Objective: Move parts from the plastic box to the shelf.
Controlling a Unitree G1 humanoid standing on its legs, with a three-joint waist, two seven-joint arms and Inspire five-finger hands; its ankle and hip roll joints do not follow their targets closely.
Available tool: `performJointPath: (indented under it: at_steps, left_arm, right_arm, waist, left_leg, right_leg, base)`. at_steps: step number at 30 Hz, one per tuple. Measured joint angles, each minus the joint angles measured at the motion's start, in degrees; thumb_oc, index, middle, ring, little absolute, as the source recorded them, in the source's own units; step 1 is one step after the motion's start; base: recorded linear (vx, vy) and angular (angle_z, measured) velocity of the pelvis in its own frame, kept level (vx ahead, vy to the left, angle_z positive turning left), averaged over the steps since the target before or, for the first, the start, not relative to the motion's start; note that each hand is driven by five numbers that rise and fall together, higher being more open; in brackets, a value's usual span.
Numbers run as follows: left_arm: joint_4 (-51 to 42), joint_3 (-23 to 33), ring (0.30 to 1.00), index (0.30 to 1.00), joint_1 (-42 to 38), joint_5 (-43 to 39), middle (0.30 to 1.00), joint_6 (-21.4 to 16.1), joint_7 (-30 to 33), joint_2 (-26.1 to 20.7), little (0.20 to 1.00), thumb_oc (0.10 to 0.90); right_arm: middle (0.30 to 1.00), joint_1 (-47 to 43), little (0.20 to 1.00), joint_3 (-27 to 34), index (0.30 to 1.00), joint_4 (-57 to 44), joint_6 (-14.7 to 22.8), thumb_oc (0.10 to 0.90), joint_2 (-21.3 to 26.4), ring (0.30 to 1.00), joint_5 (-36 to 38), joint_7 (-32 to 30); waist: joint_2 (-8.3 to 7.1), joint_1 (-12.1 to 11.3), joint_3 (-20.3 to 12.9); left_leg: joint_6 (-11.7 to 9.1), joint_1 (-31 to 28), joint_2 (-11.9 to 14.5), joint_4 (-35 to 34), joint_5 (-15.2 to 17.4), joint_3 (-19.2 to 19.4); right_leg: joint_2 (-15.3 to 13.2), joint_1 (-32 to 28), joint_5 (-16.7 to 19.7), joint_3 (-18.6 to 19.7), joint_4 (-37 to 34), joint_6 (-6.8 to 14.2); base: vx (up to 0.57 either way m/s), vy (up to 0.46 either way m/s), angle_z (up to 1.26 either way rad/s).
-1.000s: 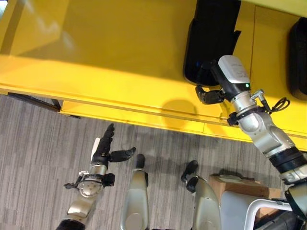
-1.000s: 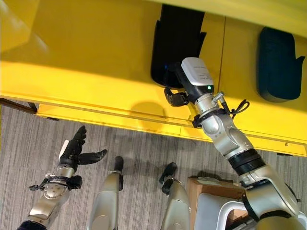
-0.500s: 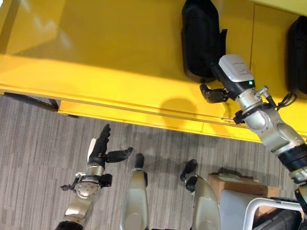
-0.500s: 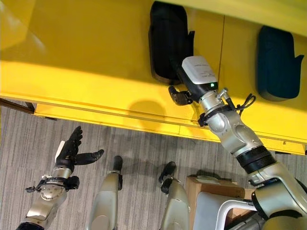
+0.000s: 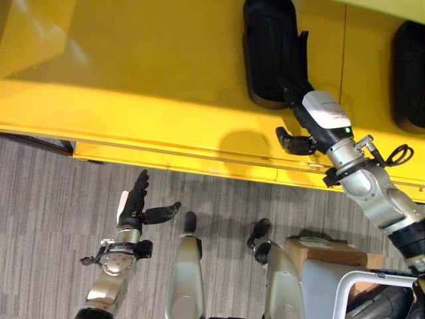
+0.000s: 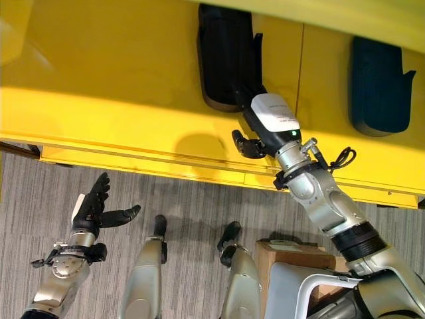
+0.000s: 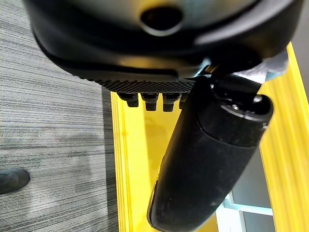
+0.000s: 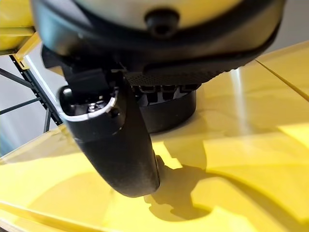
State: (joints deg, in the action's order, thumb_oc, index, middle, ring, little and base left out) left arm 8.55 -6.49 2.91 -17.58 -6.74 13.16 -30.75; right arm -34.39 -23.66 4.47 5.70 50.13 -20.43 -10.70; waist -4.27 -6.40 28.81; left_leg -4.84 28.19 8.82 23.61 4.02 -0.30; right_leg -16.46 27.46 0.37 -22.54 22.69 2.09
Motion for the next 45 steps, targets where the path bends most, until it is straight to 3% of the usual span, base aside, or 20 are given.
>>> performJointPath:
  at_steps: [9,12,20,27,32,37,45]
  left_arm:
    - [-0.2,0.1,1.000,1.000,0.3,0.0,1.000,0.1,0.0,0.0,1.000,0.900]
    - [-0.2,0.2,1.000,1.000,0.6,0.0,1.000,0.1,0.0,0.1,1.000,0.900]
    - [-0.3,0.1,1.000,1.000,0.6,0.0,1.000,0.2,0.1,0.2,1.000,0.900]
    - [-0.2,-0.3,1.000,1.000,0.7,0.0,1.000,0.2,0.3,1.0,1.000,0.900]
    - [-0.2,-0.4,1.000,1.000,0.7,0.0,1.000,0.2,0.7,2.3,1.000,0.900]
    - [-0.2,-0.6,1.000,1.000,0.7,0.0,1.000,0.2,1.3,2.5,1.000,0.900]
    - [-0.1,-0.6,1.000,1.000,0.6,-0.1,1.000,0.2,1.2,2.5,1.000,0.900]
  right_arm:
    - [1.000,3.3,1.000,3.0,1.000,-2.7,0.3,0.900,-1.9,1.000,4.9,0.1]
    - [1.000,6.9,1.000,7.5,1.000,-4.5,0.4,0.900,-6.6,1.000,7.8,-0.8]
    - [1.000,11.7,1.000,11.8,1.000,-4.7,1.9,0.900,-14.1,1.000,12.7,-4.5]
    - [1.000,16.0,1.000,16.0,1.000,-4.7,3.5,0.900,-20.7,1.000,19.5,-7.9]
    - [1.000,17.2,1.000,18.4,1.000,-4.7,4.8,0.900,-22.9,1.000,27.3,-9.6]
    - [1.000,16.4,1.000,19.0,1.000,-4.3,6.1,0.900,-23.2,1.000,29.9,-11.4]
    - [1.000,7.8,1.000,18.6,1.000,3.1,6.3,0.900,-23.2,1.000,34.9,-11.7]
  waist:
    - [0.00,0.1,0.0]
    - [0.00,0.1,0.0]
    - [0.09,1.0,0.1]
    - [1.28,1.7,0.7]
    - [2.08,1.9,1.2]
    - [2.08,1.8,1.2]
    - [2.12,1.3,1.2]
  left_leg:
    - [-0.4,-0.5,0.1,-0.4,-0.2,0.1]
    - [-0.3,-1.1,0.1,-0.6,-0.2,0.2]
    - [-0.2,-1.3,0.1,-0.9,-0.1,0.3]
    - [-0.2,-1.3,0.1,-0.9,-0.1,0.7]
    - [-0.4,-1.4,0.2,-0.9,-0.2,1.3]
    - [-0.3,-1.5,0.2,-0.9,-0.2,1.3]
    - [-0.2,-1.4,0.1,-1.0,-0.1,1.1]
  right_leg:
    - [0.1,-0.2,0.0,0.2,0.2,0.0]
    - [0.2,-0.6,0.0,0.4,0.1,-0.1]
    - [0.3,-0.7,-0.1,0.7,-0.6,0.0]
    - [0.3,-0.4,-0.3,1.1,-0.4,0.1]
    - [0.2,0.1,-0.3,1.5,0.3,0.1]
    - [0.2,0.1,-0.3,1.5,0.4,0.0]
    - [0.0,0.2,-0.5,1.5,0.7,0.0]
  base:
    - [0.00,0.000,0.00]
    - [0.00,0.000,0.00]
    - [0.00,0.000,0.00]
    - [0.00,0.003,-0.01]
    - [0.00,0.011,-0.04]
    - [0.00,0.000,0.00]
    - [0.00,0.000,0.00]
